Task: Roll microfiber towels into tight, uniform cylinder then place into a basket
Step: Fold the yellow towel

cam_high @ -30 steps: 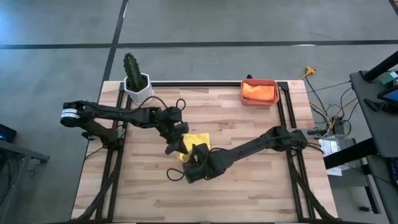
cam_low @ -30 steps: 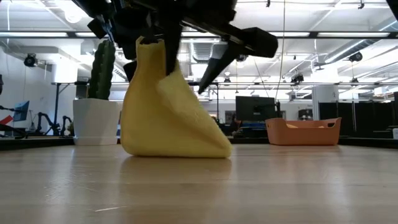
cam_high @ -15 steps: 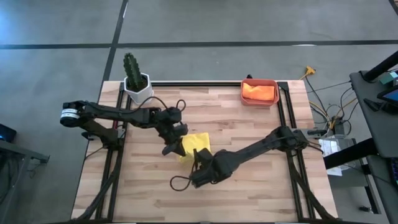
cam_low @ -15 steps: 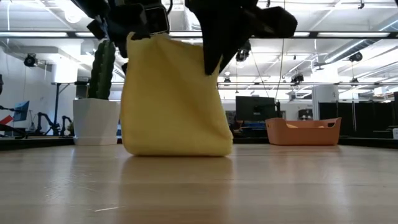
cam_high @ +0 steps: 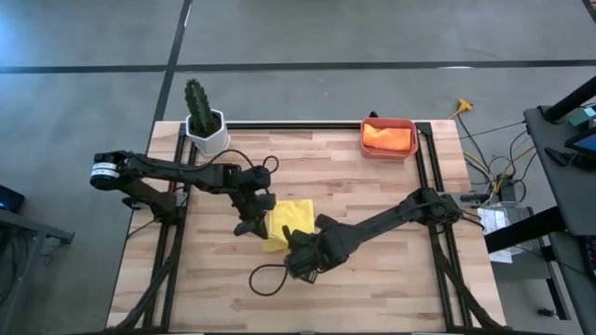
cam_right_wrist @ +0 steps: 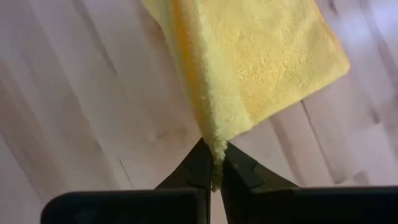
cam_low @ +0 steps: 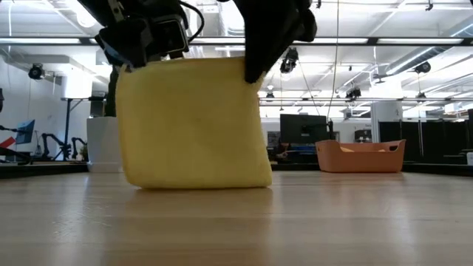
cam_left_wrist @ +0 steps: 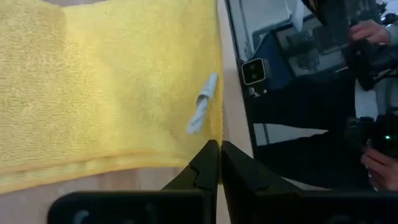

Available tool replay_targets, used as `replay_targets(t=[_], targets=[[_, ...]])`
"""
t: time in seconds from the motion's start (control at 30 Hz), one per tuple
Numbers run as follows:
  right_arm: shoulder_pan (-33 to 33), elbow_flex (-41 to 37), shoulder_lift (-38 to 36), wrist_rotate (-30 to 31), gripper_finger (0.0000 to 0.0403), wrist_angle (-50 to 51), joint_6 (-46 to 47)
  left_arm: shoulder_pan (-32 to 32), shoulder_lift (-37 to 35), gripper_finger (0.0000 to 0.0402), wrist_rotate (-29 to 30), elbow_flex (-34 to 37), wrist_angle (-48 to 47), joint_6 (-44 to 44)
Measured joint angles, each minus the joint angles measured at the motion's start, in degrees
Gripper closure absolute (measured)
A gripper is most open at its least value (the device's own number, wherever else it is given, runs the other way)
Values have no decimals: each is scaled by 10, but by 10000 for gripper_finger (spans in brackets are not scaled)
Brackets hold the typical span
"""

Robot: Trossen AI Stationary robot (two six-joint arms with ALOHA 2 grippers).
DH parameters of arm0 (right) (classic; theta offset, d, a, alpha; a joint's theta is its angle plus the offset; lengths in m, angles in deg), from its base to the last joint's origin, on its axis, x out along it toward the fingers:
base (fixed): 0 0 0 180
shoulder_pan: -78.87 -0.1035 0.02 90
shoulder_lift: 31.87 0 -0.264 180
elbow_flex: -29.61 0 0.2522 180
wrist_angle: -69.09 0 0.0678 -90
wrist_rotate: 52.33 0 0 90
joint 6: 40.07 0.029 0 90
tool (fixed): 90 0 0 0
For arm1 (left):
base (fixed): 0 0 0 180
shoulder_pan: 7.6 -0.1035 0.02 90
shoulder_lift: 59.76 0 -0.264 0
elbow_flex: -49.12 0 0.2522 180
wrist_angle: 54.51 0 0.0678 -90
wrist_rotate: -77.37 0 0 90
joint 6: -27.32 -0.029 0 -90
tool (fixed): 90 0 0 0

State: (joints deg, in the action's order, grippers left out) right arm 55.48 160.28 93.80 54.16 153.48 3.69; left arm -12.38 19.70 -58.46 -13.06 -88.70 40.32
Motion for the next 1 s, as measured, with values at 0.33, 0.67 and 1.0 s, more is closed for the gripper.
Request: replay_targets(t=[0.33, 0.67, 1.0], targets=[[36, -14, 0, 82, 390, 61, -82, -1, 2, 402, 116, 1, 2, -33], [80, -50, 0, 67, 390, 47, -96, 9, 2, 402, 118, 1, 42, 1], [128, -80, -1, 27, 390, -29, -156, 11, 9, 402, 217, 18, 49, -48]])
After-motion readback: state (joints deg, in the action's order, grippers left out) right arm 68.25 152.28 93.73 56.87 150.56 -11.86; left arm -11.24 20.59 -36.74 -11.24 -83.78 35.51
